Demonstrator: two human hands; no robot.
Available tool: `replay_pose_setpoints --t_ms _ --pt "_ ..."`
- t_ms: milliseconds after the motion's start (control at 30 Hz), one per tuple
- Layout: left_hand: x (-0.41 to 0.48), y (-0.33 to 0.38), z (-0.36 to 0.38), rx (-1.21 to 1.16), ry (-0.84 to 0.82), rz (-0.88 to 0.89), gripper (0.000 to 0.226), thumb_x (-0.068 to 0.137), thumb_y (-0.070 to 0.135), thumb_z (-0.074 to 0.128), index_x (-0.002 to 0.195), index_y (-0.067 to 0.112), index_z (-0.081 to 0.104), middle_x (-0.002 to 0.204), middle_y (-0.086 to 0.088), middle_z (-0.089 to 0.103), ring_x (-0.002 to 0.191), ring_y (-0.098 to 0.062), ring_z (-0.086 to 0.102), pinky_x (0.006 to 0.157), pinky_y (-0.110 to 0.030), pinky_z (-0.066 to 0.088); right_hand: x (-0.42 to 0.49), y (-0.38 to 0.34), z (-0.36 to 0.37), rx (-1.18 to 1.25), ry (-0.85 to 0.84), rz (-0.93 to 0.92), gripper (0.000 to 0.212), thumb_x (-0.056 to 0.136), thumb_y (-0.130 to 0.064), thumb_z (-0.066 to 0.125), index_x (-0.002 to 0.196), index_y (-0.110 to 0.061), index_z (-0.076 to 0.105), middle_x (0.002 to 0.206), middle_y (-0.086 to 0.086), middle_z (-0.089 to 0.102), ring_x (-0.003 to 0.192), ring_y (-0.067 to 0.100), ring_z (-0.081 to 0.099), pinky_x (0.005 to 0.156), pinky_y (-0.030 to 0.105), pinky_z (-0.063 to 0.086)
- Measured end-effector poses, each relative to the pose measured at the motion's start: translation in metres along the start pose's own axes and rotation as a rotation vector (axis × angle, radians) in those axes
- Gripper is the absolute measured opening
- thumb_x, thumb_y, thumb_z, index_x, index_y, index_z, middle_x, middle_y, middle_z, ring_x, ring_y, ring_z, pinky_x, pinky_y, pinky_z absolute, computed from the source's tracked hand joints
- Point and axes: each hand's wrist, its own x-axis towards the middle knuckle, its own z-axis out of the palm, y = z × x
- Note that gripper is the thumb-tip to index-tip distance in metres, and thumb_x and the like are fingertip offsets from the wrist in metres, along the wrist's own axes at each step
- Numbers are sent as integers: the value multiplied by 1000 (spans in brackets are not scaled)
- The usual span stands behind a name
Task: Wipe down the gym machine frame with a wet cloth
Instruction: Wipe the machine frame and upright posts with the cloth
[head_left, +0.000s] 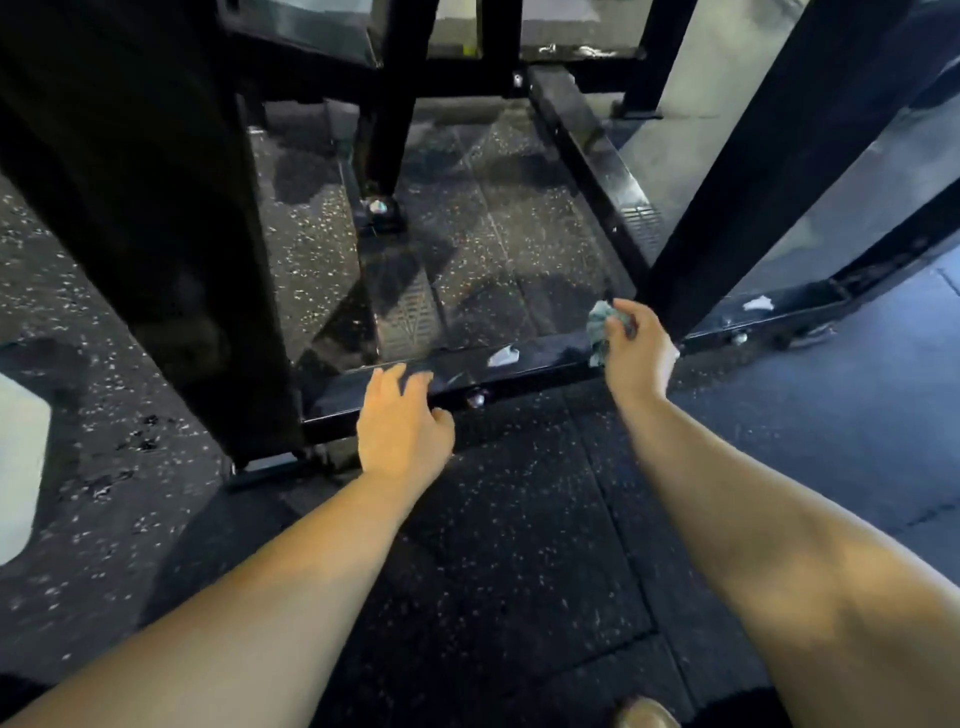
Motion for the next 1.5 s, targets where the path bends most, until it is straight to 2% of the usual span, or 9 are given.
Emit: replay_pose_setpoints --t_ms 233,400,600,767,867,1067,1167,1333,1500 --pt "35 -6 13 24 28 -38 48 96 24 44 144 18 36 155 -5 20 146 -23 5 114 -40 21 2 34 66 -337 -238 -216 43 101 -24 40 143 -12 40 152 5 31 140 24 26 113 35 24" --pt "34 -11 26 107 8 -37 54 97 25 43 147 14 28 157 -6 17 145 -23 10 116 -37 17 -27 32 78 -304 -427 -738 38 97 -14 49 134 -12 53 139 8 51 130 30 43 110 37 31" --pt "35 -2 33 187 -27 -104 57 96 28 42 148 14 25 157 -5 15 143 -24 13 114 -36 21 19 44 62 -466 -167 -257 39 99 -11 39 138 -14 41 145 9 39 137 29 29 114 40 22" --pt "40 6 31 251 -93 -160 60 94 26 43 149 14 22 157 -5 13 142 -26 15 115 -36 20 -48 0 99 -416 -487 -632 50 100 -13 38 149 -15 25 154 11 26 143 26 19 117 39 8" --pt "41 5 26 335 -187 -130 62 95 24 40 152 15 14 159 -4 5 144 -26 8 117 -35 15 -18 19 86 -480 -506 -839 50 101 -15 38 149 -20 23 154 8 26 144 25 20 117 43 6" --pt "39 6 23 387 -275 -144 66 96 28 40 152 17 7 159 -4 -2 145 -27 0 118 -38 9 36 52 53 -515 -296 -328 45 102 -17 32 147 -17 28 154 8 27 145 27 13 118 41 7" --pt "39 3 20 385 -265 -105 66 96 28 41 152 18 7 159 -2 -1 145 -26 1 117 -38 10 -17 15 93 -427 -328 -482 38 96 -14 45 133 -17 43 137 10 48 130 27 35 110 40 23" --pt "37 -17 12 308 -201 13 62 94 19 43 150 11 18 159 -3 9 144 -25 11 116 -33 13 -68 -5 99 -330 -529 -786 46 100 -11 42 146 -12 35 152 12 32 144 28 19 117 36 4" --pt "30 -16 25 311 -136 78 61 94 28 45 149 16 22 158 -7 9 145 -26 4 117 -41 13 13 30 54 -470 -217 -333 35 102 -14 36 136 -16 45 145 14 40 141 35 22 113 48 26"
